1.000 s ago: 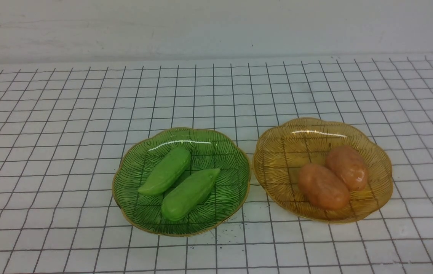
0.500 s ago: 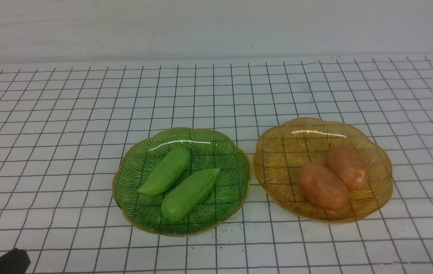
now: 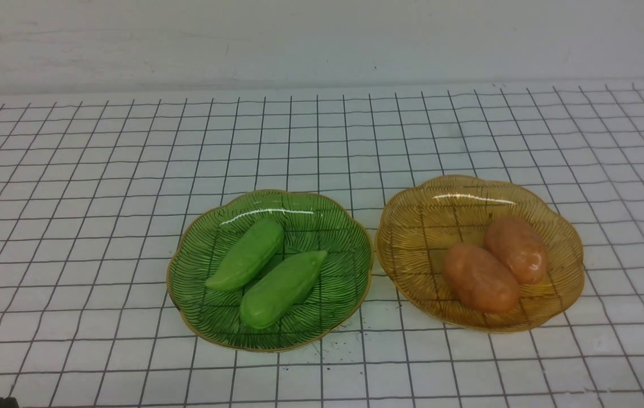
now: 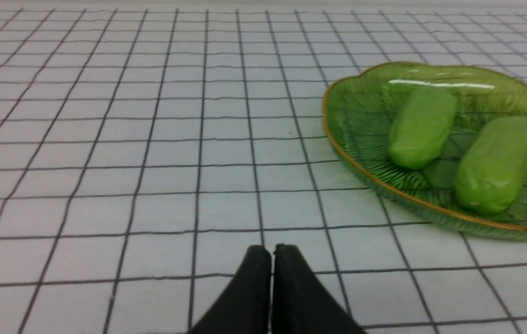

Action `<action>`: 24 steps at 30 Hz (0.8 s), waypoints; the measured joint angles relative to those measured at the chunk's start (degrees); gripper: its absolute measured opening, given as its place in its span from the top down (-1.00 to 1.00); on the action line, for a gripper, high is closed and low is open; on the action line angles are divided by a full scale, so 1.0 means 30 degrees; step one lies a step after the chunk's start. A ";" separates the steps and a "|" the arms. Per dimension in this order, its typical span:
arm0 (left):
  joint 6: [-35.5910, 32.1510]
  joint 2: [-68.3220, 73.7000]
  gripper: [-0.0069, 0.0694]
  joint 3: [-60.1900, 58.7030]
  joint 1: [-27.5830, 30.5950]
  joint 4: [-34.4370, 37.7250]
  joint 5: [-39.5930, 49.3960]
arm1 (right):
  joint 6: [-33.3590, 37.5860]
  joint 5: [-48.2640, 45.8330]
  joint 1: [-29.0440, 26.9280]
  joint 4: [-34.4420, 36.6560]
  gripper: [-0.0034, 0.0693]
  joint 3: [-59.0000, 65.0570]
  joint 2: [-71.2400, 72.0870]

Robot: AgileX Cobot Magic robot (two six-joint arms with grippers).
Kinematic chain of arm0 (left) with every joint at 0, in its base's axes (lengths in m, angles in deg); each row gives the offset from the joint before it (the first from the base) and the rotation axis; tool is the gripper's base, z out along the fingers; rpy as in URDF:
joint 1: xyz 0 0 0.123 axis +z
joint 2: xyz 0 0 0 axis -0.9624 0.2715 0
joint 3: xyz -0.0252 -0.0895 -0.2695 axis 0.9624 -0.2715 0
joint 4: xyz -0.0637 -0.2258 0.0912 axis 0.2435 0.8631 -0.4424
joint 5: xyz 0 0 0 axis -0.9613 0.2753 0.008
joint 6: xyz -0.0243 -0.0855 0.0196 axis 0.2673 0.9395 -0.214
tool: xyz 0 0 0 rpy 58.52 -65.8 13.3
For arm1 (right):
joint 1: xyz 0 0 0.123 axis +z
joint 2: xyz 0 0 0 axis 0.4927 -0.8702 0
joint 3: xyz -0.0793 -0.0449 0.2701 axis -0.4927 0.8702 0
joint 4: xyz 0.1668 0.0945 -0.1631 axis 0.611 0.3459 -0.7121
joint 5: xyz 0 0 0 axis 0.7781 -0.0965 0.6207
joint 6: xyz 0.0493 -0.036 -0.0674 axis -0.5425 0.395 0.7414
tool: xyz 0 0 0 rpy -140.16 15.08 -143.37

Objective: Put different types of vegetables on the plate.

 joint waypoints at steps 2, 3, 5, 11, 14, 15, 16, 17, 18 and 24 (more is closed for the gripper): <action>-0.0143 0.0000 0.84 -0.0014 0.0343 0.0017 0.0363 | 0.0130 0.0000 0.0000 0.0000 0.95 0.0000 0.0000; -0.0169 0.0000 0.84 -0.0014 0.0428 0.0017 0.0505 | 0.0147 0.0000 0.0000 0.0000 0.95 0.0000 0.0000; -0.0239 0.0000 0.84 -0.0014 0.0477 0.0017 0.0685 | 0.0084 0.0000 0.0000 0.0000 0.95 0.0000 0.0000; -0.0283 0.0000 0.84 -0.0014 0.0517 0.0017 0.0720 | -0.0256 0.0016 0.0000 0.0000 0.95 0.0000 0.0000; -0.0283 0.0000 0.84 -0.0014 0.0515 0.0017 0.0720 | -0.0278 0.0016 0.0000 0.0000 0.95 0.0000 0.0000; -0.0283 0.0000 0.84 -0.0014 0.0515 0.0017 0.0720 | -0.0278 0.0016 0.0000 0.0000 0.95 0.0000 0.0000; -0.0283 0.0000 0.84 -0.0014 0.0515 0.0017 0.0720 | -0.0278 0.0016 0.0000 0.0000 0.95 0.0000 0.0000; -0.0283 0.0000 0.84 -0.0014 0.0515 0.0017 0.0720 | -0.0278 0.0016 0.0000 0.0000 0.95 0.0000 0.0000; -0.0283 0.0000 0.84 -0.0014 0.0515 0.0017 0.0720 | -0.0278 0.0016 0.0000 0.0000 0.95 0.0000 0.0000; -0.0283 0.0000 0.84 -0.0014 0.0515 0.0017 0.0720 | -0.0278 0.0016 0.0000 0.0000 0.95 0.0000 0.0000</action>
